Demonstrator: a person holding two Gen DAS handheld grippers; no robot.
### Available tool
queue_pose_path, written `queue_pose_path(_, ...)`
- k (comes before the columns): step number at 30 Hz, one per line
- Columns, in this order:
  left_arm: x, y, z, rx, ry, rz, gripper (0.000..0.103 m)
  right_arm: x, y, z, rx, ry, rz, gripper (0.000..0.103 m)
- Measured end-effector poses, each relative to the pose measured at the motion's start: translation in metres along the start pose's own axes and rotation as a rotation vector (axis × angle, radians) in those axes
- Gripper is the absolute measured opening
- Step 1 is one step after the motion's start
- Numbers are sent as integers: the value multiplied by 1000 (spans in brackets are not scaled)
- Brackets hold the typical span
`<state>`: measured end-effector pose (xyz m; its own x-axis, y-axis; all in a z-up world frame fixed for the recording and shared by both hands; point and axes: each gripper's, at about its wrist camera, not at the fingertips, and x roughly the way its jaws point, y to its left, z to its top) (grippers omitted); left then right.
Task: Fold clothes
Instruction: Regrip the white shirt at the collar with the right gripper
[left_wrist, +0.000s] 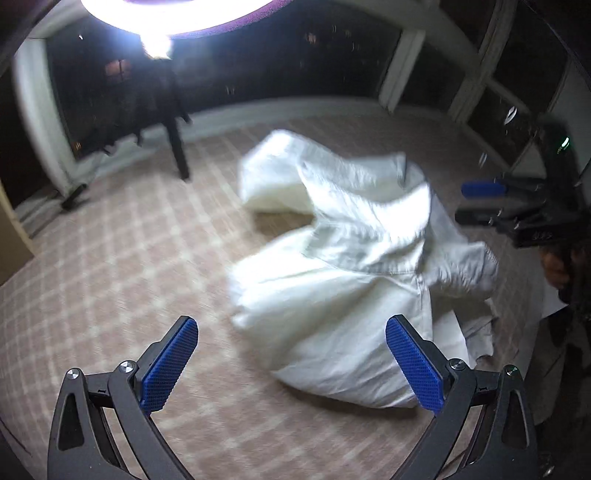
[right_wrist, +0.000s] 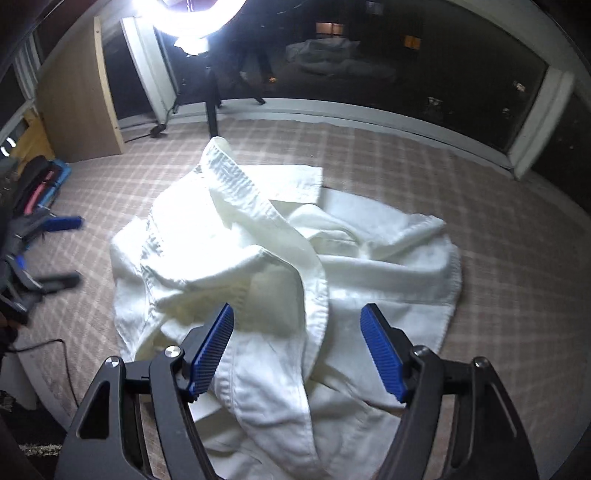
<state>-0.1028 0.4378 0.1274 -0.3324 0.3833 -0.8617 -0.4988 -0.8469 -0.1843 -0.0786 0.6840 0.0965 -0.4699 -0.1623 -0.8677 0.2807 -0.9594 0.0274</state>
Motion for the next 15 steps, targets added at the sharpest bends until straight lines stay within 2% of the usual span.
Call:
queue_pose_path(4,-1,-26,-20,-25,15,-44,102,3,13,1,-159,-43,-11,70)
queue_pose_path(7,7,-48,-32,-23,53,-122,102,13,21,9,-236,-33,17,70)
queue_pose_path(10,25,-68,-35,6,85,-100,102,29,27,17,-282,2,39,67)
queue_pose_path(12,34,-72,-34,6,99,-84,102,35,27,19,-306,25,53,51)
queue_pose_path(13,38,-72,-34,7,103,-67,102,38,27,20,-317,37,60,34)
queue_pose_path(14,40,-72,-33,11,103,-53,102,42,27,22,-329,49,67,29)
queue_pose_path(15,40,-72,-32,16,102,-45,102,45,27,23,-340,60,74,29)
